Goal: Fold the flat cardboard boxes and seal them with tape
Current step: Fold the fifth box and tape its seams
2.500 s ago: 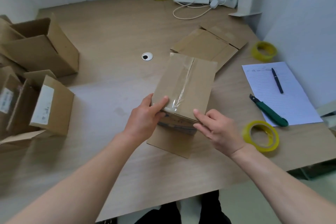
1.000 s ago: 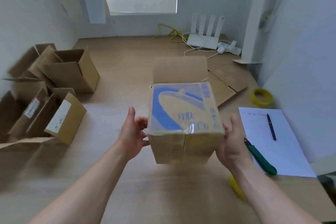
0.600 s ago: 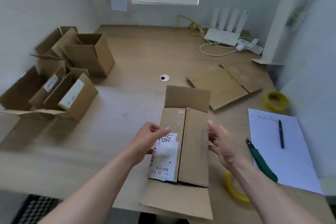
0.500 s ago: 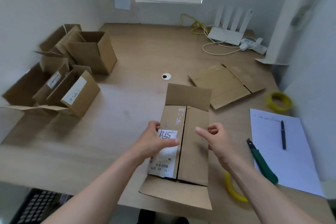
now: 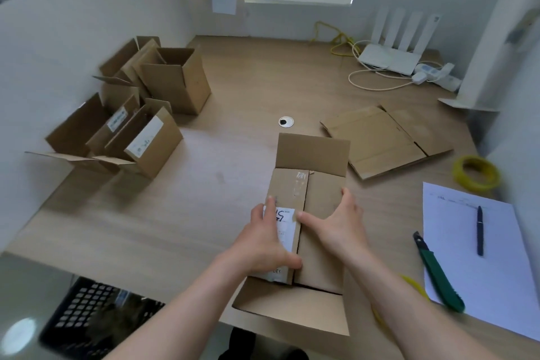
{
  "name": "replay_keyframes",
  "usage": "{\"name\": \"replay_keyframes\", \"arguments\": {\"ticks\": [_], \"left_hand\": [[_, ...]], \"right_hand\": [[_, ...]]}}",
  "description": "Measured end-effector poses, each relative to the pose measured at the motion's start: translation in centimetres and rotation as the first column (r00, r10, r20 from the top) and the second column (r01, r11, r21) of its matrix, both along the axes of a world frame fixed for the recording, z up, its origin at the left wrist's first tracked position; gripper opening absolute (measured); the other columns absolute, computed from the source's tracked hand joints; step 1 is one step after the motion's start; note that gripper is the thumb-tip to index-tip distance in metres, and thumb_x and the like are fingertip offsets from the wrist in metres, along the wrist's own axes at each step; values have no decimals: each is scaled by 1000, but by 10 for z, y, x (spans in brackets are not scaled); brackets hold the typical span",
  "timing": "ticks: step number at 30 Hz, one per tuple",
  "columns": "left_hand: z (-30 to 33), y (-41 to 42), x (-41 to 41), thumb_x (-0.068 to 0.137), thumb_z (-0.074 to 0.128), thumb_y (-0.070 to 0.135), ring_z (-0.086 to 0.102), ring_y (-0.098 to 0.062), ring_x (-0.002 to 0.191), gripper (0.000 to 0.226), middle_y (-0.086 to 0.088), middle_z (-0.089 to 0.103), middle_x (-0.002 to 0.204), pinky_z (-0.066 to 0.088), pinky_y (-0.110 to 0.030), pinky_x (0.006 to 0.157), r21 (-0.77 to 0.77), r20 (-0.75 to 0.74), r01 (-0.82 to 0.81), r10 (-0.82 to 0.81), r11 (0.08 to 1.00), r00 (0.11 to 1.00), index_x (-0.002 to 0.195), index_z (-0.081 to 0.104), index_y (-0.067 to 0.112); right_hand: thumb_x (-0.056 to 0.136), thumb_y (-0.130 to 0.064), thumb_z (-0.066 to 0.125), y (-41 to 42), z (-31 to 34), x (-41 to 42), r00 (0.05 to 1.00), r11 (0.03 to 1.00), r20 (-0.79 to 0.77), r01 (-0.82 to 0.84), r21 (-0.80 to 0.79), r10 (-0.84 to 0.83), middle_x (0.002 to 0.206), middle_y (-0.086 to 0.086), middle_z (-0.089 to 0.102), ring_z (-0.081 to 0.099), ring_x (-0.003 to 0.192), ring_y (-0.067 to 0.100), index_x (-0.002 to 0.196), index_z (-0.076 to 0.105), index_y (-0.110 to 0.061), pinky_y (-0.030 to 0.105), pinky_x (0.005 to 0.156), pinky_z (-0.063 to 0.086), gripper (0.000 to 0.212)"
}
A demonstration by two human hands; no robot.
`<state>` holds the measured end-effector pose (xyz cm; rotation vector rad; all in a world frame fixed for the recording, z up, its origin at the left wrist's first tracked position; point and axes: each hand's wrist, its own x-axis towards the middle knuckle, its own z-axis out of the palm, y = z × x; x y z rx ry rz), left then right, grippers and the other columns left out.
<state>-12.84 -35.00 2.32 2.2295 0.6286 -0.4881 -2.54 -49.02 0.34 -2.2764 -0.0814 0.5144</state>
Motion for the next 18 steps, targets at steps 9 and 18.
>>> {"name": "replay_keyframes", "arguments": {"ticks": [9, 18], "left_hand": [[38, 55, -19, 67, 48, 9, 64, 2, 76, 48, 21, 68, 84, 50, -19, 56, -577, 183, -70, 212, 814, 960, 98, 73, 36], [48, 168, 8, 86, 43, 16, 58, -15, 76, 40, -9, 63, 92, 48, -28, 55, -414, 204, -211, 316, 886, 926, 86, 66, 48]], "right_hand": [[58, -60, 73, 21, 4, 4, 998, 991, 13, -58, -118, 60, 152, 13, 28, 34, 137, 32, 154, -1, -25, 44, 107, 36, 126], [76, -29, 51, 102, 39, 46, 991, 923, -4, 129, 361, -136, 45, -10, 32, 32, 54, 18, 44, 38, -20, 33, 55, 22, 36]]}}
